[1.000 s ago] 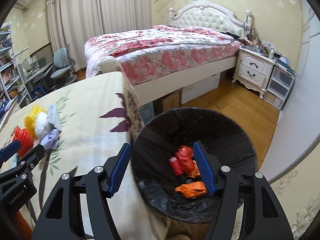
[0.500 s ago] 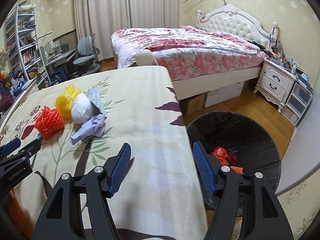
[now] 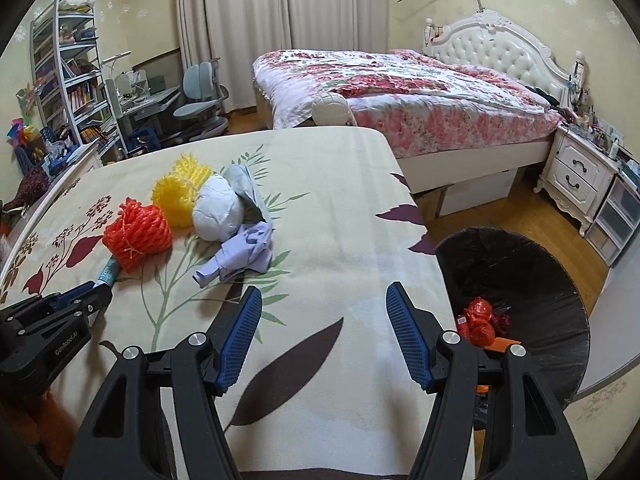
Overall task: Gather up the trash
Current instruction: 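Grasp the teal toothpaste tube with the left gripper while the right grasps the lavender cloth, then carry the tube and lavender cloth over the bin and release both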
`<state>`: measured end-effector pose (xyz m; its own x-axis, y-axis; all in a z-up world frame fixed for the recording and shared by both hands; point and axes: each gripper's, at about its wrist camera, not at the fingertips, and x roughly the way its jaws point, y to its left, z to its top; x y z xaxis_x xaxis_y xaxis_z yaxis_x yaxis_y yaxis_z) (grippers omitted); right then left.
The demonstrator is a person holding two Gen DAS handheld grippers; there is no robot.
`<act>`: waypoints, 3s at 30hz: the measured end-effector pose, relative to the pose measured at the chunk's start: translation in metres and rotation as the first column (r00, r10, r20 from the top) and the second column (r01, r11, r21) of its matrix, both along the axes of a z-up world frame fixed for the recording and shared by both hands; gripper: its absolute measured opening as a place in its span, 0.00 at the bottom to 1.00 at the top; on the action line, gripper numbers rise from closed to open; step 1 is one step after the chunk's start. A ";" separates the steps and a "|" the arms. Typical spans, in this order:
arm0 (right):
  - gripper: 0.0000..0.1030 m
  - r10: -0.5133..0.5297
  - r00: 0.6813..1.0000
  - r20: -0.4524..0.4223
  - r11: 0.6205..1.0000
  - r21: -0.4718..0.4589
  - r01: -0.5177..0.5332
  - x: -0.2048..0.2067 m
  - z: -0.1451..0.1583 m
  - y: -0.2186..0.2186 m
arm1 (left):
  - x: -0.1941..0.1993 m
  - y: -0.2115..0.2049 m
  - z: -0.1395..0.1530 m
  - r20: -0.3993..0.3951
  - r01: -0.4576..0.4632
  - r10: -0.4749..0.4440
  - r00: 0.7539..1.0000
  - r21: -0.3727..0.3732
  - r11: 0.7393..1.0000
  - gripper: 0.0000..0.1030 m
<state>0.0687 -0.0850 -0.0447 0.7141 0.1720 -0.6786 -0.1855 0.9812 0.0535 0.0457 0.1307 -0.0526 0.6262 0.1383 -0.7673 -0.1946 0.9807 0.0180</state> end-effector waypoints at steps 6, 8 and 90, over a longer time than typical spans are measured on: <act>0.62 0.042 0.999 0.002 0.999 0.013 -0.042 0.010 0.006 0.021 | -0.011 0.013 0.006 0.029 -0.019 0.019 0.999 -0.002 1.000 0.14; 0.62 0.055 0.998 -0.002 0.998 0.022 -0.055 0.015 0.007 0.029 | -0.015 0.019 0.009 0.044 -0.033 0.033 0.999 0.007 0.999 0.14; 0.20 -0.370 0.929 0.005 0.929 0.006 0.370 -0.012 -0.005 -0.170 | 0.018 -0.198 0.034 0.220 0.408 -0.405 0.887 0.036 0.912 0.14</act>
